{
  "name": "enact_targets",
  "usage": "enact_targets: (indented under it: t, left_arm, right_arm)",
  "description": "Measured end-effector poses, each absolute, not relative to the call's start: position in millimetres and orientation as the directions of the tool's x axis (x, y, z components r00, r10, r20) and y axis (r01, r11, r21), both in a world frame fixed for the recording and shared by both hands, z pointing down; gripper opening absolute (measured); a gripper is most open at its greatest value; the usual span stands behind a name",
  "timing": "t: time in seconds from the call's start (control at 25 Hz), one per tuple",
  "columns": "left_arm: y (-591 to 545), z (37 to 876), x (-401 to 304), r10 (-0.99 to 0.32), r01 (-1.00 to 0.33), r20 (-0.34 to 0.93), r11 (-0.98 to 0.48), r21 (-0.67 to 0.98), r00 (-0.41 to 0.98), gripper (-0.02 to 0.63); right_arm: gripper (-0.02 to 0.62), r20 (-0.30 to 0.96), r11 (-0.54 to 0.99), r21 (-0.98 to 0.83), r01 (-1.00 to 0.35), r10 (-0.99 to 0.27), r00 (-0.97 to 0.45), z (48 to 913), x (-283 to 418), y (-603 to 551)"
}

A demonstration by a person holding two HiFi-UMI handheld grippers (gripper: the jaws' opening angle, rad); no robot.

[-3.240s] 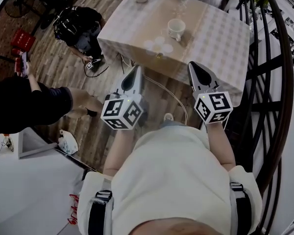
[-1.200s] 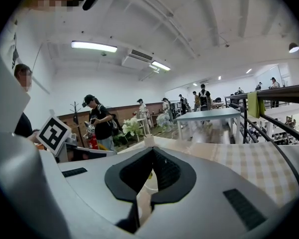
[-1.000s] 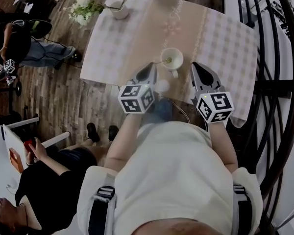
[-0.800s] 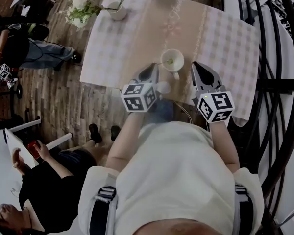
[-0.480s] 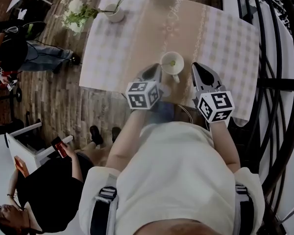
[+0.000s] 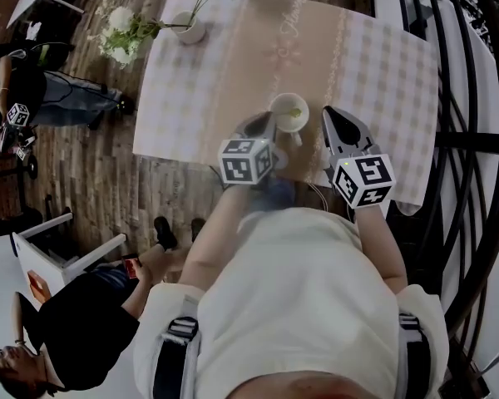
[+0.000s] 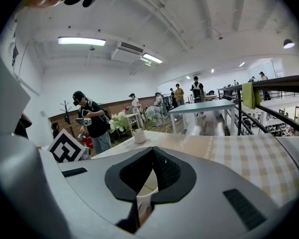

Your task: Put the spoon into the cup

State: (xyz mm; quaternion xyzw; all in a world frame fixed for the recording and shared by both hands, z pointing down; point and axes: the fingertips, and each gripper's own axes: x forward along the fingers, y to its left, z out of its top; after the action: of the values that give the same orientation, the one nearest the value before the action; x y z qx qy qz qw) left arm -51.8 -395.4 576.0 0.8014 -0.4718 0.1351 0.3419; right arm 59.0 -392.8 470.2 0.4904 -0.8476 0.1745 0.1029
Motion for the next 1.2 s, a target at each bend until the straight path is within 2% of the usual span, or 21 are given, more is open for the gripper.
enact_targets:
  t: [0.32,0.36,0.44,0.56,1.12,1.2]
  left_arm:
    - [-395.7,582.3,-55.4,-0.681,-0.876,0.558,-0.301,0.377,0.474,0.006]
    - [-394.8,583.1,-56.0,-0.684,-0.880,0.560,-0.299,0.370,0.468,0.019]
    - [-393.1,583.5,-56.2,-0.688,-0.883,0.560,-0.297,0.364,0.463,0.145]
    - [-388.2,581.6,-59.9,-0.702,-0.887,0.551,-0.284,0.365,0.452,0.172]
    - [-332.6,541.8,-82.9,-0.803,-0.907,0.461,-0.223,0.356,0.378,0.172]
    - [-318.4,530.9,-85.9,-0.823,-0.910,0.438,-0.207,0.360,0.361,0.130]
  right_arm:
    - [0.000,0.355,0.463,-0.196,-0.865,-0.788,-0.503,472.7,60.0,-383.2]
    - [0.000,0.355,0.464,-0.196,-0.864,-0.787,-0.504,472.6,60.3,-381.4]
    - [0.000,0.354,0.466,-0.195,-0.863,-0.787,-0.505,471.9,61.3,-377.8]
    - [0.000,0.354,0.471,-0.193,-0.861,-0.785,-0.509,470.1,61.5,-371.1]
    - [0.000,0.324,0.536,-0.178,-0.825,-0.760,-0.563,459.7,51.4,-314.4]
    - [0.000,0.318,0.549,-0.173,-0.818,-0.755,-0.574,457.4,50.1,-301.6]
